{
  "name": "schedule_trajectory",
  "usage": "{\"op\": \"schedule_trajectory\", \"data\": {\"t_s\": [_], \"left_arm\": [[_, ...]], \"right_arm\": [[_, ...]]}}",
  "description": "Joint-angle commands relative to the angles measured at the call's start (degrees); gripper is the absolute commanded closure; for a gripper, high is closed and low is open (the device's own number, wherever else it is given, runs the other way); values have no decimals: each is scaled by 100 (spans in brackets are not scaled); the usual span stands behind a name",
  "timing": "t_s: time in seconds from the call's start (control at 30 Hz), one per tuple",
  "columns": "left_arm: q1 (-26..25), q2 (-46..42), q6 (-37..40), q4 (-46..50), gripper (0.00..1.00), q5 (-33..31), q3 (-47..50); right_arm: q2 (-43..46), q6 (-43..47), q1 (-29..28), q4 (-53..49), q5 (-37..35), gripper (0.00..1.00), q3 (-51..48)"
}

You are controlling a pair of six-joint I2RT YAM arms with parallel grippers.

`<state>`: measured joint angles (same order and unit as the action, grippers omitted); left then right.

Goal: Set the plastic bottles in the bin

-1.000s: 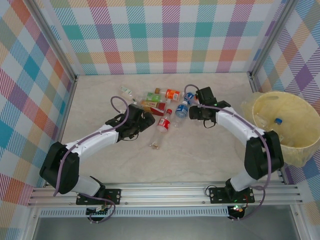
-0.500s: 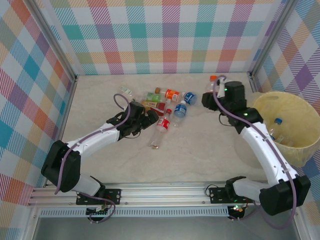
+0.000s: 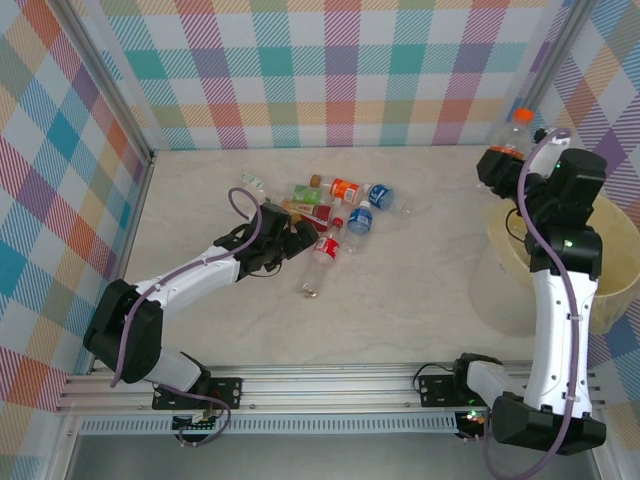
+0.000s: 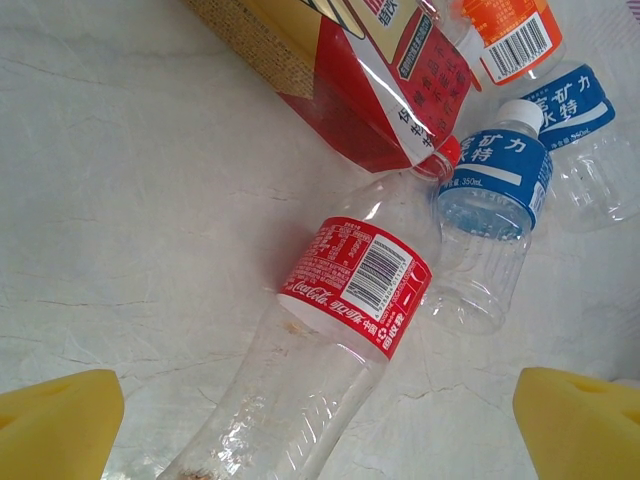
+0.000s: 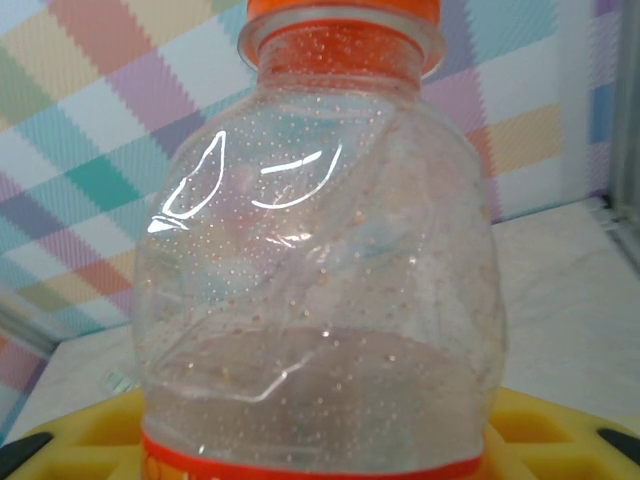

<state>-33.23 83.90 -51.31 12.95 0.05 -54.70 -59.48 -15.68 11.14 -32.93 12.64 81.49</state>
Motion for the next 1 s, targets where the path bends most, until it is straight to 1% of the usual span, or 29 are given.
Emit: {"op": "schedule_trajectory", "data": {"t_s": [0.0,0.1,0.2,0.23,0.3,0.4,0.47,0.67,0.73,0.8,0.97], "left_arm": [[54,-20,140,-84,0,48,-158],[54,-8,160,-78,0,47,-165],[54,37,156,-91,0,80,-199],[54,64,157,-91,0,99,-211],[54,87,164,-91,0,118,-228],[54,123,198,-38,0,126,-304],[55,161,240,60,0,109,-388],[54,198,357,245,0,83,-584],[55,210,385,251,0,74,-625],[55,237,422,490,0,86,-677],[61,237,481,636,0,97,-753]], "right_arm": [[-9,158,244,-593,-594,51,389],[46,224,486,-717,-847,52,384],[121,284,718,-804,-924,53,312],[112,338,794,-922,-1025,53,346],[56,418,948,-1269,-1493,54,501],[-11,489,1218,-1761,-1764,54,692],[7,550,1268,-1914,-1928,54,664],[200,795,1312,-1815,-3281,54,-33],[213,716,1320,-1831,-3881,53,-135],[310,587,1320,-1770,-4289,53,-314],[740,355,1319,-1393,-4666,54,-992]]}}
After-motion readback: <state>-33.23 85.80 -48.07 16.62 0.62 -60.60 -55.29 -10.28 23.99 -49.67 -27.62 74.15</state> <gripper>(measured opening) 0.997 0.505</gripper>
